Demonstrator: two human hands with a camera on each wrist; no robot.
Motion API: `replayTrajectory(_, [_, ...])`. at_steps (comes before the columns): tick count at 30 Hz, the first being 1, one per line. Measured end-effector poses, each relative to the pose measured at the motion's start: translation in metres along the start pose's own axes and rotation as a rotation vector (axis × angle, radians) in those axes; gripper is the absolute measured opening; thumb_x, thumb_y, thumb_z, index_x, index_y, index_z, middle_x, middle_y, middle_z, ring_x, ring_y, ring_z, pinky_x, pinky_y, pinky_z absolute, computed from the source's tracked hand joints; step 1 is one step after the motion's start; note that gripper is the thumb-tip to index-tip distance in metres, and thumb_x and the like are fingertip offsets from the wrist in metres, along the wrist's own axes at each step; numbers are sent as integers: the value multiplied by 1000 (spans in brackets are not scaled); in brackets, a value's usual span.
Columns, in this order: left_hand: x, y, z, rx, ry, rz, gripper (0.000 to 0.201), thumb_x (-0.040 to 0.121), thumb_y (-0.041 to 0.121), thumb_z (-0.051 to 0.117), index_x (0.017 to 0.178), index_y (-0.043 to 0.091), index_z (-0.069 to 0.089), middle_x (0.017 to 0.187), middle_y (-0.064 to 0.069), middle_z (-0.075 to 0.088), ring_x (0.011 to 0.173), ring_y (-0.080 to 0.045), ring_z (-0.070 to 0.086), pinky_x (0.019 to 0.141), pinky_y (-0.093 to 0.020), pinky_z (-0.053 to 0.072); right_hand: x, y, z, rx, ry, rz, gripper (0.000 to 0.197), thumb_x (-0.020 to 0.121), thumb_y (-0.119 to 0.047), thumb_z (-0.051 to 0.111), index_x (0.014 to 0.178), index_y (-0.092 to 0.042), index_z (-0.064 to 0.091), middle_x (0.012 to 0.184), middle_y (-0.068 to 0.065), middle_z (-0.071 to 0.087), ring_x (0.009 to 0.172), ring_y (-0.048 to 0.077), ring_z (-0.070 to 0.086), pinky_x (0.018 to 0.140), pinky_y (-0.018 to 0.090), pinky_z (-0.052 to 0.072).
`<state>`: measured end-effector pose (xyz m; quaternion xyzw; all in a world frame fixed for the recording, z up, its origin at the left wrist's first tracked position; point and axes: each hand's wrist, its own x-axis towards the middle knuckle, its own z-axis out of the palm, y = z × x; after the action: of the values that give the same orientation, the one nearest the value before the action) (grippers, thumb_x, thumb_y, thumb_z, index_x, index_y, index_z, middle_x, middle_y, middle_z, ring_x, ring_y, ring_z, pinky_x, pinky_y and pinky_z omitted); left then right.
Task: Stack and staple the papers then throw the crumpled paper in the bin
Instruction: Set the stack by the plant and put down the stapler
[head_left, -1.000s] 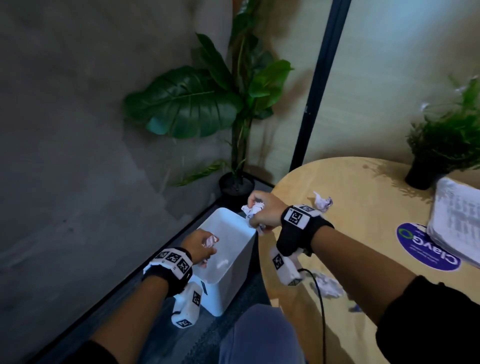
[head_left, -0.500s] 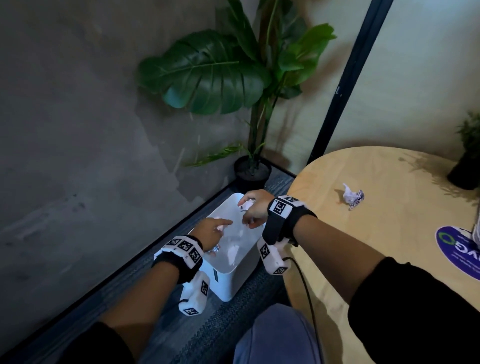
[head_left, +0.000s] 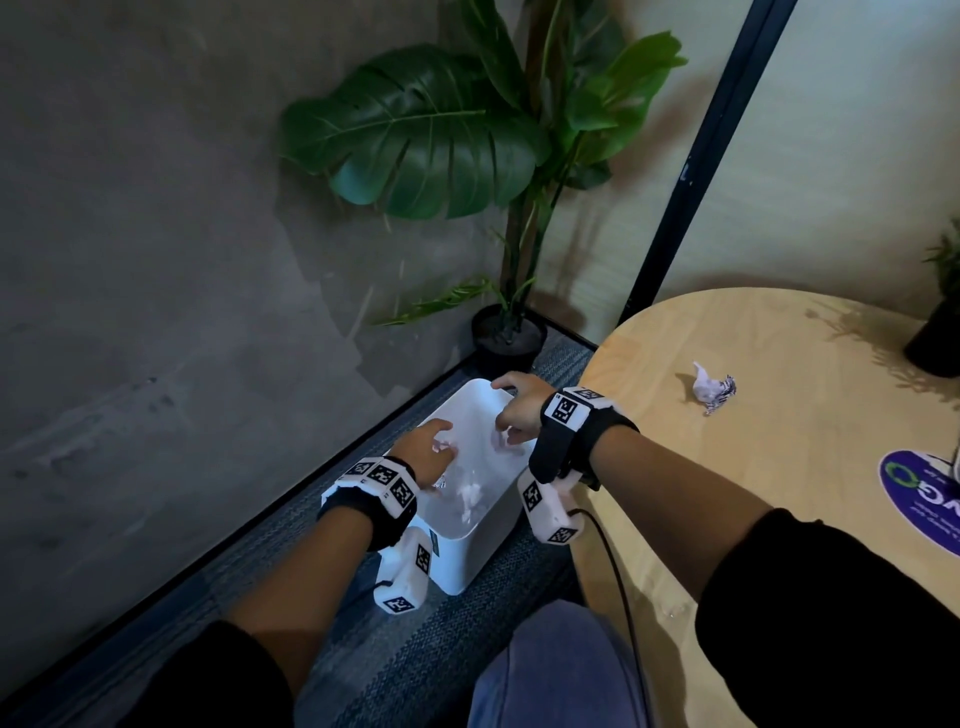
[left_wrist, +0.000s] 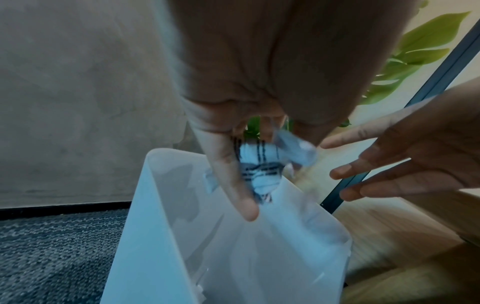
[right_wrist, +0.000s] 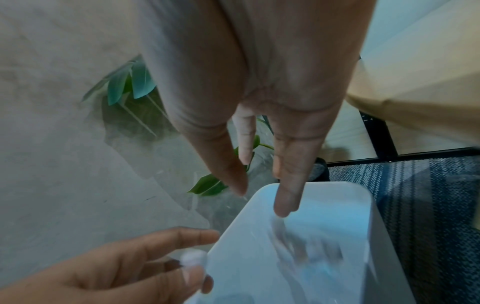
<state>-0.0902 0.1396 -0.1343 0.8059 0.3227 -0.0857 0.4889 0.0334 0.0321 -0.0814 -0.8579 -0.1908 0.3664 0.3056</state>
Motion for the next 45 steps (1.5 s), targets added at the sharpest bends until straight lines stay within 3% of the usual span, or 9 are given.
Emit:
replayTrajectory(3, [2, 0, 1, 21, 5, 8, 56, 92, 18, 55, 143, 21, 32, 135, -18, 45, 91, -28, 55, 65, -34, 59, 2, 1, -1, 2, -6, 2, 58, 85, 1, 57, 137, -21, 42, 123, 13, 51, 72, 26, 62, 89, 45, 55])
replayTrajectory(8, [4, 1, 2, 11, 18, 52, 53, 93, 11, 51, 143, 17, 36, 138, -19, 45, 89, -27, 59, 94, -43, 52, -3, 6, -7, -7, 5, -12, 54, 82, 5, 56, 131, -18, 49, 87, 4, 47, 77, 26, 56, 77, 36, 55])
replayTrajectory(12, [2, 6, 2, 146, 32, 101, 49, 93, 10, 50, 140, 15, 40, 145, -16, 41, 125, -31, 50, 108, -34, 39, -15, 14, -23, 43, -6, -36, 50, 81, 8, 53, 125, -14, 53, 79, 3, 49, 64, 20, 51, 61, 31, 48])
replayTrajectory(16, [-7, 20, 2, 210, 22, 133, 43, 95, 10, 47, 137, 14, 45, 147, -10, 39, 125, -27, 51, 99, -27, 39, -44, 28, -42, 97, 32, -104, 37, 85, 9, 50, 119, -6, 57, 86, 15, 59, 69, 26, 56, 63, 31, 49])
replayTrajectory(20, [-19, 38, 4, 276, 17, 212, 33, 94, 9, 47, 125, 15, 56, 138, -10, 49, 128, -25, 48, 103, -32, 40, -81, 48, -64, 117, 55, -153, 28, 86, 10, 48, 104, -8, 60, 78, 5, 60, 64, 14, 59, 60, 21, 53])
replayTrajectory(29, [-73, 140, 37, 446, -128, 502, 26, 93, 9, 50, 116, 14, 62, 108, -2, 59, 100, -18, 55, 84, -27, 45, -186, 121, -133, -23, 264, -151, 24, 84, 5, 55, 92, -16, 64, 84, 4, 61, 76, 18, 55, 62, 23, 44])
replayTrajectory(34, [-110, 195, 78, 664, -263, 624, 32, 88, 19, 61, 120, 20, 58, 118, -4, 61, 100, -20, 58, 88, -31, 46, -248, 174, -160, -205, 385, -21, 20, 82, -6, 63, 92, -23, 64, 92, 2, 64, 88, 21, 61, 83, 35, 49])
replayTrajectory(40, [-127, 223, 133, 991, -409, 516, 54, 82, 29, 69, 131, 20, 48, 133, -8, 51, 117, -26, 53, 90, -30, 42, -313, 231, -170, -386, 316, 255, 32, 81, -22, 67, 113, -22, 61, 112, 4, 58, 91, 14, 51, 88, 27, 42])
replayTrajectory(45, [-106, 210, 168, 1194, -344, 410, 76, 68, 42, 77, 131, 20, 40, 121, -6, 54, 108, -30, 59, 87, -35, 50, -345, 267, -165, -378, 297, 398, 47, 79, -22, 69, 123, -24, 53, 116, 3, 55, 92, 14, 47, 64, 17, 43])
